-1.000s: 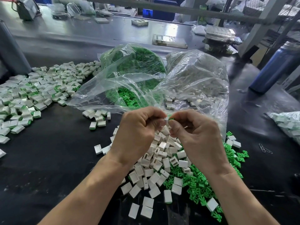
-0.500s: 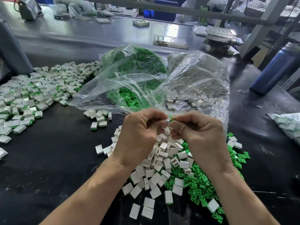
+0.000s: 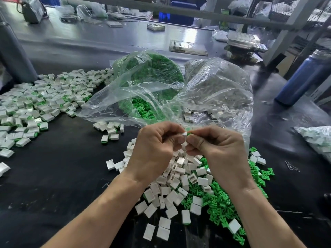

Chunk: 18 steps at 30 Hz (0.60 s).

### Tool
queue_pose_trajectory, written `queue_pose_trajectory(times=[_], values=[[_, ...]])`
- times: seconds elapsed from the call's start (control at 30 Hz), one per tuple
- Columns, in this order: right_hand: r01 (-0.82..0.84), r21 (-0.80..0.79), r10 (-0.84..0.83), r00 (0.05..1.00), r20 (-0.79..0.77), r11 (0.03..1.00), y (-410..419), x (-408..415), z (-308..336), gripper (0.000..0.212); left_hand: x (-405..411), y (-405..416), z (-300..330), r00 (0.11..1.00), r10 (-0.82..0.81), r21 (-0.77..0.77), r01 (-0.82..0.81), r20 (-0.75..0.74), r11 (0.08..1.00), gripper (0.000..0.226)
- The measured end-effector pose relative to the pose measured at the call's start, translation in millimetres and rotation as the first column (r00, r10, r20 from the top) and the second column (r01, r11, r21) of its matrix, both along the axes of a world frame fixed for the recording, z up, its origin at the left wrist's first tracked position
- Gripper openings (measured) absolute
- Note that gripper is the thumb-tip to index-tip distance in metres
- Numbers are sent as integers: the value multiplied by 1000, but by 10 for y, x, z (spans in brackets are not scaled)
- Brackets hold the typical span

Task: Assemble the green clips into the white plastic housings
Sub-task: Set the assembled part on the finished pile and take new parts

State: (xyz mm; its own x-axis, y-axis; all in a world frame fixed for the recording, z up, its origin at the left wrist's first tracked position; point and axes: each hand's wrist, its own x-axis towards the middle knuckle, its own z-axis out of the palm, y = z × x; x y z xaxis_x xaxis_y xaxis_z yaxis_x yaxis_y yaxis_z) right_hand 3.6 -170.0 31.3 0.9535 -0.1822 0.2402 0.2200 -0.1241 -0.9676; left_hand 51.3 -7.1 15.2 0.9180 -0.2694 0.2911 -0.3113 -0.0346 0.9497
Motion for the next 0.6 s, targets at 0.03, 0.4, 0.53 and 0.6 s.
queue_pose_trajectory(times=[0.03,0.4,0.53,0.6], values=[[0,2,0,1000,-1,1000,1,-1,-8,16,-2,-2,-2,1000,-1,-7,1,-5,1000,25],[9,292,25,993,-113,956,-13,50,15,48,-64,-113,78,1000,3,5,-3,17,1000,11],[-21,319,104,963,-247,947,66,52,-9,70,-108,-166,107,999,-54,24,53,10,998,9],[34,290,49,961,-272,956,102,47,-32,69,-133,-201,112,997,-75,16,75,-5,997,9]])
